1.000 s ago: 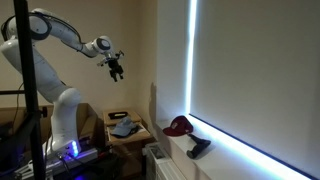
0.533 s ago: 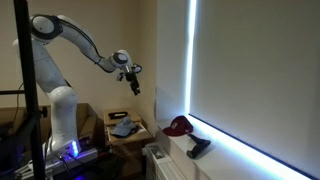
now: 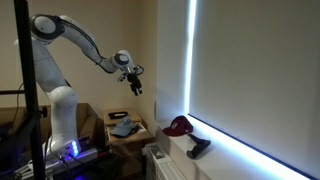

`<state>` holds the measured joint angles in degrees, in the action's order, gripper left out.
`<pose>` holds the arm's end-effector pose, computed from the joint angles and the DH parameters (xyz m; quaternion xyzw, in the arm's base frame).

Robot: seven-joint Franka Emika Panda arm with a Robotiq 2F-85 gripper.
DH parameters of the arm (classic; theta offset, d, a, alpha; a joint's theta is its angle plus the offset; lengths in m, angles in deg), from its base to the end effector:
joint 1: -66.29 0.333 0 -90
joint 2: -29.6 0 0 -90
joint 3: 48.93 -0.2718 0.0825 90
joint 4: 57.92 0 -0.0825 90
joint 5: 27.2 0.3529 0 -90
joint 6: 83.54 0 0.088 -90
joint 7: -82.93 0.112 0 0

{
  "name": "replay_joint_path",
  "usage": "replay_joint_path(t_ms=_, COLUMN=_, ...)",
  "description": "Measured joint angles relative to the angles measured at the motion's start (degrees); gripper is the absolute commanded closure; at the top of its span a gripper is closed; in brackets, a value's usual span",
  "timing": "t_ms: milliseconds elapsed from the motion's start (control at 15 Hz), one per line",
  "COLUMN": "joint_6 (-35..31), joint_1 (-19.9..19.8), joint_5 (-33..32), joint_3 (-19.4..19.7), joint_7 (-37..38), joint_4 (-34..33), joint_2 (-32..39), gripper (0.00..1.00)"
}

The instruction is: Take the cap on the windowsill and put it on the drawer

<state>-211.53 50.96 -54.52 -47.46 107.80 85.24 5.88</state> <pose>0.3972 -0.1363 0.4188 0.9533 -0.2218 0.0865 0.1857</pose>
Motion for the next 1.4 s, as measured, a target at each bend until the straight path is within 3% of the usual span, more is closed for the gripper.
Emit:
replay_joint_path(t_ms=267, joint_6=-7.9, joint_1=0.3, joint_5=6.1, joint_3=9.2, joint_7=-16.1, joint_4=-2.2, joint_2=7.3, gripper=0.00)
replay_joint_path(t_ms=467, joint_6=-9.3, joint_1=-0.6, joint_5=10.6, joint_3=13.3, joint_7=-16.9, joint_4=-8.7, joint_2=16.9, gripper=0.00)
replay_joint_path(t_ms=667, joint_6=-9.5, joint_1=-0.4, joint_5=11.1, joint_3=13.1, joint_7=-6.4, joint_4=-17.2, joint_2=26.6, gripper=0.00)
replay_joint_path(t_ms=867, joint_6=-9.3, joint_1=0.7, joint_5=11.1, joint_3=12.5, joint_7=-1.1, joint_4=-21.5, joint_2=30.4, gripper=0.00)
replay_joint_path(t_ms=1200, joint_6=-9.8, joint_1=1.0, joint_5=9.6, joint_3=13.0, joint_7=-1.9, joint_4=-21.8, joint_2=31.9, gripper=0.00)
replay_joint_path(t_ms=1400, joint_6=-10.1, joint_1=0.7, joint_5=17.0, joint_3=13.0, joint_7=-8.2, joint_4=-24.8, joint_2=38.2, gripper=0.00)
